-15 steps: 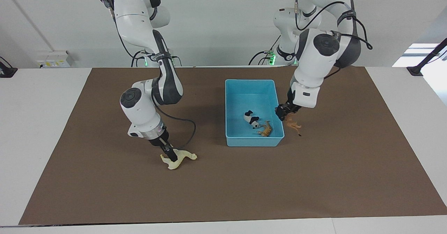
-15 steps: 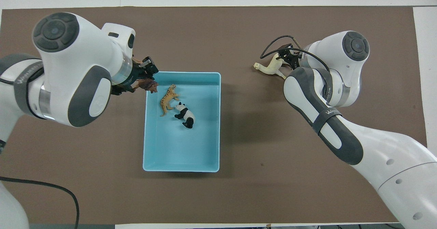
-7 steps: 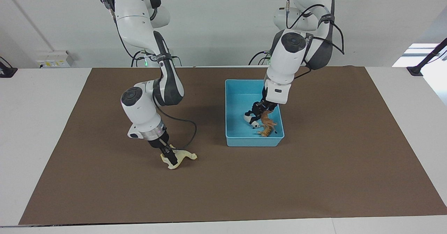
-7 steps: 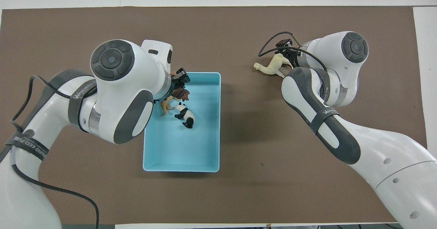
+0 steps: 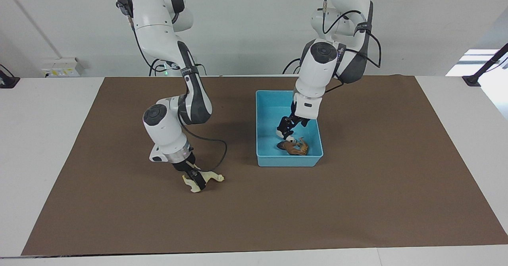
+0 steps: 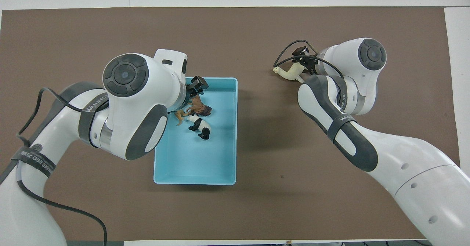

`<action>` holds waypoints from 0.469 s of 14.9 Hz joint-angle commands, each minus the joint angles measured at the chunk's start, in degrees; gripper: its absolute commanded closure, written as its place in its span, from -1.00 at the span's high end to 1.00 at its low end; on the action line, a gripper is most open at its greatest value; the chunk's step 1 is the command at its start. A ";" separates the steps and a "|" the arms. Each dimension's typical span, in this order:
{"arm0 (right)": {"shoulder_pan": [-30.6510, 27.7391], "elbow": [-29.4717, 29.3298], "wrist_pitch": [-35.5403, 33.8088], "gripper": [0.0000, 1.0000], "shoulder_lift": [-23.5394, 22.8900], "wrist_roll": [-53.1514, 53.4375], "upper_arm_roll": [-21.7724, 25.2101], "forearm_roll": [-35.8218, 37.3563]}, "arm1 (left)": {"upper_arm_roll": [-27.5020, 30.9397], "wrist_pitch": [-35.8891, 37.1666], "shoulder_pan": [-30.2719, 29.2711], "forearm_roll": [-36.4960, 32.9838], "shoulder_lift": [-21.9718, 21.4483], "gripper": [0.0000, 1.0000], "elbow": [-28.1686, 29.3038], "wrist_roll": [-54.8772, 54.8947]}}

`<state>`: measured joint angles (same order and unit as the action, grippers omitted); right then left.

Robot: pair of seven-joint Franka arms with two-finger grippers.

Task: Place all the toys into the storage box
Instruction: 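Withdraw the left gripper from the box while the right gripper lifts the llama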

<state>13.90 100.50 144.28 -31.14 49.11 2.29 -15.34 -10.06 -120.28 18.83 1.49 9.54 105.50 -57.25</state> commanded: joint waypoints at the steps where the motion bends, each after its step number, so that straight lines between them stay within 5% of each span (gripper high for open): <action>1: 0.07 -0.39 -1.71 -1.00 0.20 -4.79 -0.53 -0.30 | 0.65 7.15 -4.57 0.62 -4.43 1.00 -1.61 4.05; 7: 0.25 -12.05 -18.21 -1.00 4.06 -4.39 -1.76 -3.36 | 1.00 17.00 -17.40 0.53 -11.64 1.00 -1.88 26.18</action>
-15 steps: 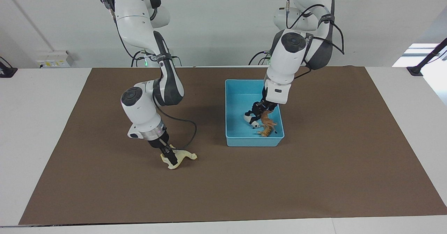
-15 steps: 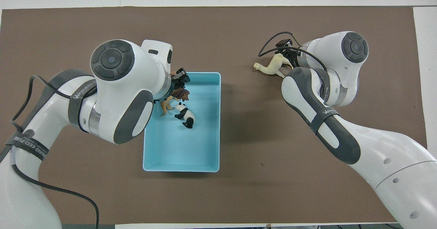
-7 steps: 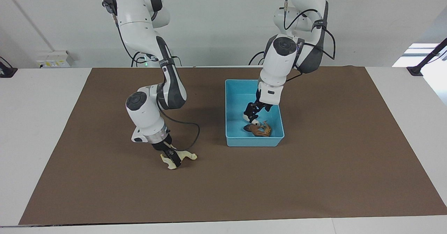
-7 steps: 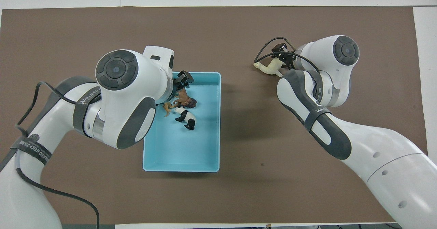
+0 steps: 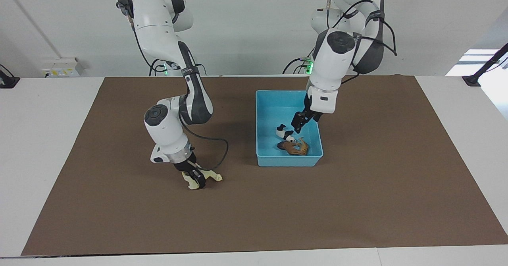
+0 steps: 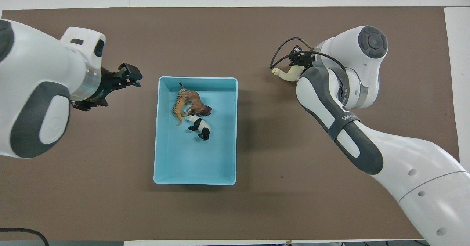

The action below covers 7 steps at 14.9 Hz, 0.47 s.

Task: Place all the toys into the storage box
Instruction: 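Withdraw the left gripper from the box while the right gripper lifts the llama, then carry the llama over the box with the right gripper and release it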

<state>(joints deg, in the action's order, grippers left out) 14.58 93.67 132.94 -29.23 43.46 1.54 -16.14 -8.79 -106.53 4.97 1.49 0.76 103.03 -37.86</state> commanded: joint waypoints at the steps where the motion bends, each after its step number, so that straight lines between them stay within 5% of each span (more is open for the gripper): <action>1: -0.26 -7.60 -9.08 -1.00 2.85 3.54 -1.10 -4.32 | -0.26 4.91 -5.56 0.45 -3.31 1.00 -0.54 9.88; 4: 4.99 -13.59 -10.34 -1.00 3.56 18.27 -1.63 -8.56 | -0.26 10.11 -9.00 0.18 -1.82 1.00 -5.47 19.64; 7: 14.93 -13.87 0.97 -1.00 3.03 29.12 -1.63 -9.35 | 0.00 12.65 -10.85 0.01 -1.91 1.00 -5.20 28.08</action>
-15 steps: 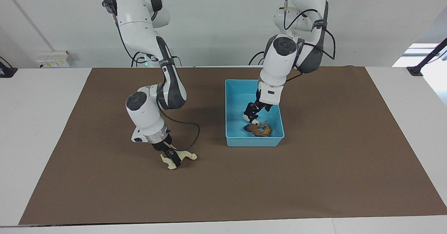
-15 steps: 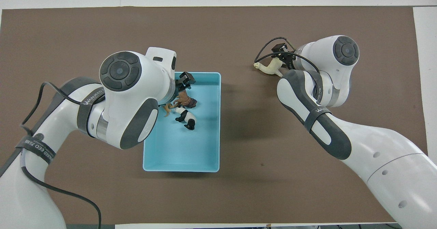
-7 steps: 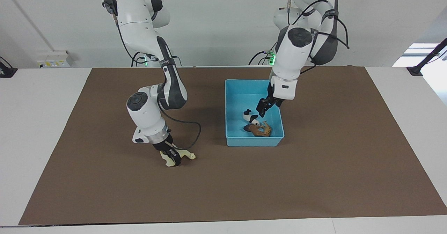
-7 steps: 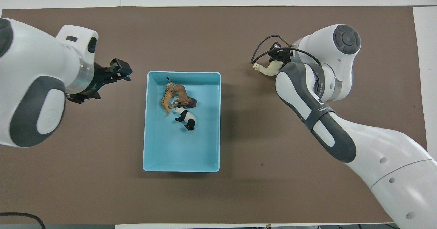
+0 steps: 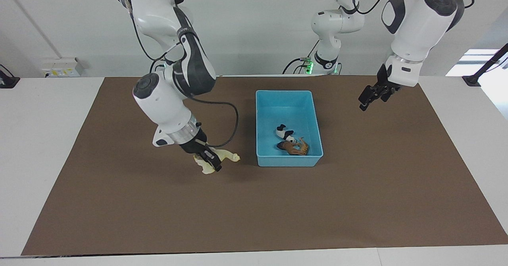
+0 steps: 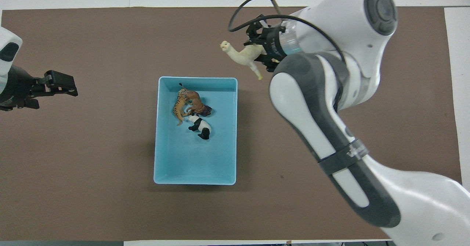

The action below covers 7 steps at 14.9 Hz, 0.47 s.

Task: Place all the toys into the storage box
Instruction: 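Carry the llama over the box with the right gripper and release it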

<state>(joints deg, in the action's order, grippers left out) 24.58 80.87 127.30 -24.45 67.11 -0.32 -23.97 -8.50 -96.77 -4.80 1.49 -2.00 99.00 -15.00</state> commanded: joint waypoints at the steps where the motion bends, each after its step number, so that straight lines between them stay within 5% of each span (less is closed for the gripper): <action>1: 6.69 -0.89 8.04 -1.00 -2.00 5.92 -0.20 -3.87 | 0.67 3.42 -0.48 -0.34 0.95 1.00 -1.44 6.99; 2: 9.76 -0.28 8.92 -1.00 -2.61 6.10 -0.12 -5.54 | 1.89 3.69 0.23 -0.60 1.30 1.00 -1.79 7.26; 3: 11.79 0.07 10.06 -0.68 -3.22 6.79 -0.03 -5.65 | 4.17 5.17 2.93 -0.69 1.82 1.00 -3.27 7.35; 4: 12.50 0.86 10.85 0.13 -3.49 7.76 -0.12 -5.56 | 8.37 6.49 7.39 -0.78 2.96 1.00 -5.29 7.70; 5: 12.86 1.56 11.04 0.58 -3.49 7.77 -0.12 -5.47 | 13.11 7.29 11.70 -0.96 3.32 1.00 -6.70 7.97; 7: 13.74 2.80 10.17 1.00 -3.06 8.20 -0.03 -5.47 | 15.53 7.30 13.50 -0.35 2.89 1.00 -6.28 8.84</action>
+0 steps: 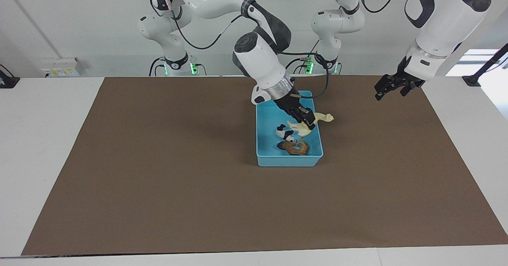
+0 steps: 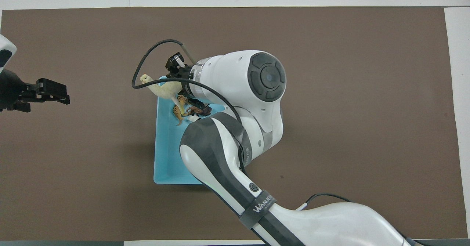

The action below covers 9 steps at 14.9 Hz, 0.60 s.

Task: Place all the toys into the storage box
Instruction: 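Carry the llama over the box with the right gripper and release it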

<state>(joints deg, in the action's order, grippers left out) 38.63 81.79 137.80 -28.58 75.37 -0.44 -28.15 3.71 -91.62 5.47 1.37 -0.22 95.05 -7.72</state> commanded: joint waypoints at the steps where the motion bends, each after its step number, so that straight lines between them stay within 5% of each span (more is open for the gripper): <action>1: -0.23 1.97 -1.47 1.00 1.25 0.04 0.35 -1.12 | 3.41 2.15 3.14 -0.23 0.75 1.00 -1.11 3.31; 6: -4.08 1.00 -8.67 1.00 3.44 -1.10 2.11 7.66 | 0.17 3.03 0.78 -0.76 1.19 1.00 -1.89 6.49; 9: -9.18 1.00 -16.91 1.00 6.60 -11.95 2.11 14.76 | -2.20 3.64 -1.33 -0.85 1.10 1.00 -1.80 6.49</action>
<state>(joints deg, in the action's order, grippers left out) 32.73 81.98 126.30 -24.83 70.50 2.16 -17.45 3.69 -89.89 6.56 1.22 0.34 94.56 -2.29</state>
